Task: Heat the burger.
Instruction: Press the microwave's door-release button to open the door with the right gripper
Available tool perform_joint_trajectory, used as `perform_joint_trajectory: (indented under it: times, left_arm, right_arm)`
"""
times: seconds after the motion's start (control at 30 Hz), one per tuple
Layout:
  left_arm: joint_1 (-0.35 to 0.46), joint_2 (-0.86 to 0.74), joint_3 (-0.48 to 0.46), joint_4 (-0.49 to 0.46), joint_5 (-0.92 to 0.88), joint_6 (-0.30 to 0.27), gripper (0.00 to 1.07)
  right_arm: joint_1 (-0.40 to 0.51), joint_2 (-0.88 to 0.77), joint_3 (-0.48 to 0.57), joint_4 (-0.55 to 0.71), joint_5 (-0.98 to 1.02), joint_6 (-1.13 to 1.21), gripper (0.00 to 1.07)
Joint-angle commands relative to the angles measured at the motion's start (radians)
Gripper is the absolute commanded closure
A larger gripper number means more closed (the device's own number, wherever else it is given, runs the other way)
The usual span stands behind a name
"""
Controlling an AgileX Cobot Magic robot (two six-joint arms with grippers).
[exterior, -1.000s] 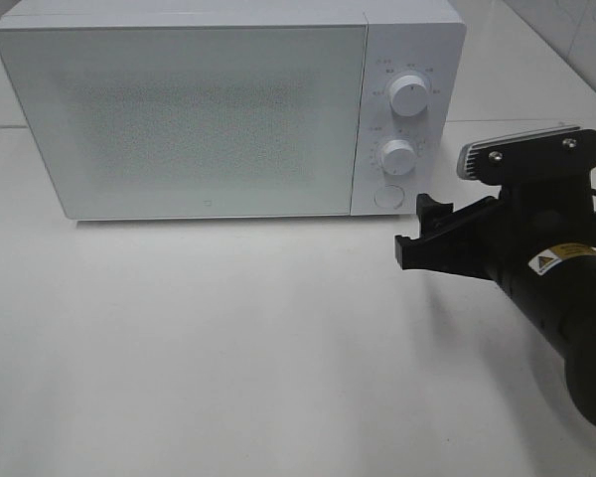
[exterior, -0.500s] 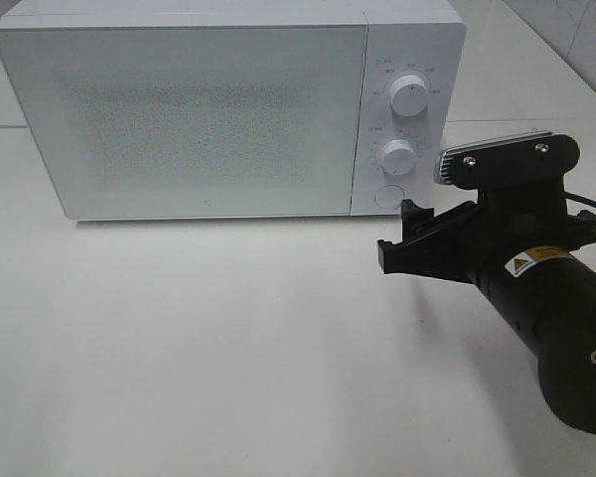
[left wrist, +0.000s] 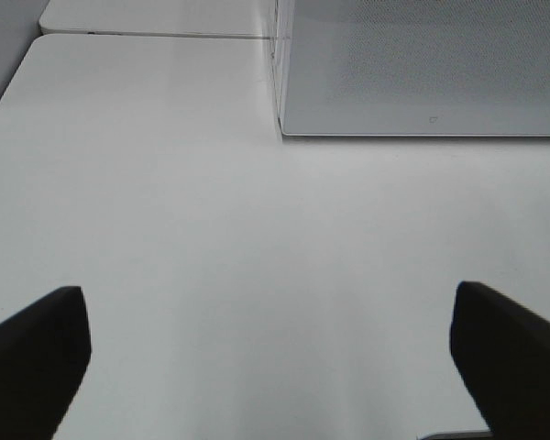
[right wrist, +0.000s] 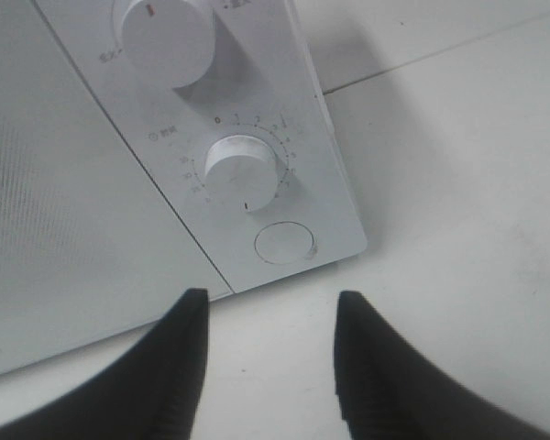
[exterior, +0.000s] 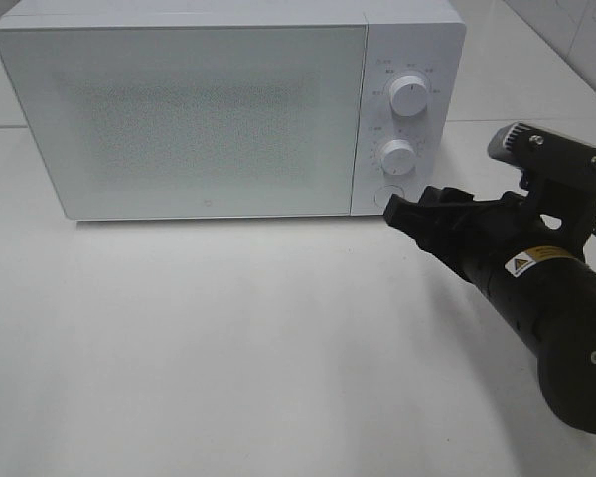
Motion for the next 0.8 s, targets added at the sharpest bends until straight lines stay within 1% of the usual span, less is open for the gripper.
perform_joint_trajectory:
  times: [0.03, 0.07, 0.1, 0.13, 0.17, 0.2, 0.23, 0.27, 0.3, 0.33, 0.37, 0.4, 0.43, 0.47, 0.5, 0.67, 0.8]
  left_arm:
    - [0.001, -0.021, 0.003, -0.001, -0.013, -0.001, 0.07]
    - [0.001, -0.021, 0.003, -0.001, -0.013, -0.001, 0.07]
    - [0.001, -0.021, 0.003, -0.001, -0.013, -0.001, 0.07]
    - [0.001, -0.021, 0.003, -0.001, -0.013, -0.001, 0.07]
    - [0.001, -0.021, 0.003, -0.001, -0.013, -0.001, 0.07]
    - [0.001, -0.021, 0.003, -0.001, -0.013, -0.001, 0.07]
    - [0.001, -0.021, 0.003, -0.001, -0.013, -0.001, 0.07]
    - [0.001, -0.021, 0.003, -0.001, -0.013, -0.001, 0.07]
    - [0.001, -0.021, 0.003, -0.001, -0.013, -0.001, 0.07]
    - [0.001, -0.021, 0.003, -0.001, -0.013, -0.001, 0.07]
    - [0.001, -0.021, 0.003, -0.001, -0.013, -0.001, 0.07]
    - [0.001, -0.021, 0.003, -0.001, -0.013, -0.001, 0.07]
    - [0.001, -0.021, 0.003, -0.001, -0.013, -0.001, 0.07]
    - [0.001, -0.021, 0.003, -0.001, -0.013, -0.001, 0.07]
    - [0.001, -0.021, 0.003, -0.001, -0.013, -0.001, 0.07]
    - [0.001, -0.021, 0.003, -0.001, -0.013, -0.001, 0.07]
    - [0.001, -0.021, 0.003, -0.001, -0.013, -0.001, 0.07]
  right_arm:
    - [0.005, -0.003, -0.013, -0.006, 0.007, 0.229, 0.76]
    - [0.005, -0.003, -0.013, -0.006, 0.007, 0.229, 0.76]
    - [0.005, -0.003, -0.013, -0.006, 0.026, 0.358, 0.84]
    - [0.005, -0.003, -0.013, -0.006, 0.047, 0.477, 0.87]
    - [0.005, -0.003, -0.013, -0.006, 0.047, 0.477, 0.87]
    - [0.005, -0.003, -0.013, -0.006, 0.052, 0.523, 0.91]
    - [0.005, -0.003, -0.013, -0.006, 0.068, 0.631, 0.92]
    - [0.005, -0.003, -0.013, -0.006, 0.068, 0.631, 0.92]
    - [0.005, -0.003, -0.013, -0.006, 0.072, 0.673, 0.95]
    - [0.005, -0.003, -0.013, -0.006, 0.074, 0.767, 0.98]
    - [0.005, -0.003, -0.013, -0.006, 0.074, 0.767, 0.98]
    - [0.005, -0.003, -0.013, -0.006, 0.074, 0.813, 1.00]
    - [0.005, -0.003, -0.013, -0.006, 0.074, 0.886, 1.05]
    - [0.005, -0.003, -0.013, -0.006, 0.074, 0.886, 1.05]
    - [0.005, -0.003, -0.013, -0.006, 0.078, 0.937, 1.07]
    - [0.005, -0.003, -0.013, -0.002, 0.121, 1.028, 1.07]
    - [0.005, -0.003, -0.013, -0.002, 0.124, 1.050, 1.07]
